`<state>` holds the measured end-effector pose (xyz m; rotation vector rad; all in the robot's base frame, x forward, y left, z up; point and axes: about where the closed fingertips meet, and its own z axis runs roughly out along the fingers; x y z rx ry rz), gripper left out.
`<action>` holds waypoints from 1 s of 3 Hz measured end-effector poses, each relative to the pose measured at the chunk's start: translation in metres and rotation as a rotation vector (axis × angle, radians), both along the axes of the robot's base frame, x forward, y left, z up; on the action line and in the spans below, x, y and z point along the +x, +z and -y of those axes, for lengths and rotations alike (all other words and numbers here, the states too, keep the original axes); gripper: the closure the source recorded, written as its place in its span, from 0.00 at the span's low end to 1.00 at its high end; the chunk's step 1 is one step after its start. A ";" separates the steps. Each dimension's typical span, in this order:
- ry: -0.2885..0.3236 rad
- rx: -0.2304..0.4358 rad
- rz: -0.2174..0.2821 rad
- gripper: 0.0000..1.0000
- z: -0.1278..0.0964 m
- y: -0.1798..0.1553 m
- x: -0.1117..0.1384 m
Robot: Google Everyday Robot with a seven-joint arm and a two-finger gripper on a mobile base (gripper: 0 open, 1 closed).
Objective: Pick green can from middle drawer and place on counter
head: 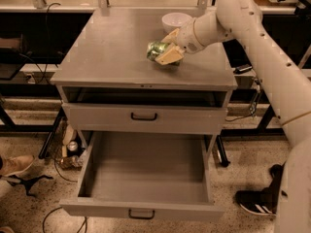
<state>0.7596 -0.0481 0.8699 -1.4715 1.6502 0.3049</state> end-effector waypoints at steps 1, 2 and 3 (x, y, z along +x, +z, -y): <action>0.001 0.001 -0.011 0.34 -0.005 -0.005 0.006; 0.002 0.004 -0.020 0.12 -0.008 -0.008 0.008; -0.001 0.008 -0.021 0.00 -0.008 -0.008 0.010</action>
Offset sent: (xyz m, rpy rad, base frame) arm 0.0120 0.0054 -0.0065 0.0076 0.0231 -0.0078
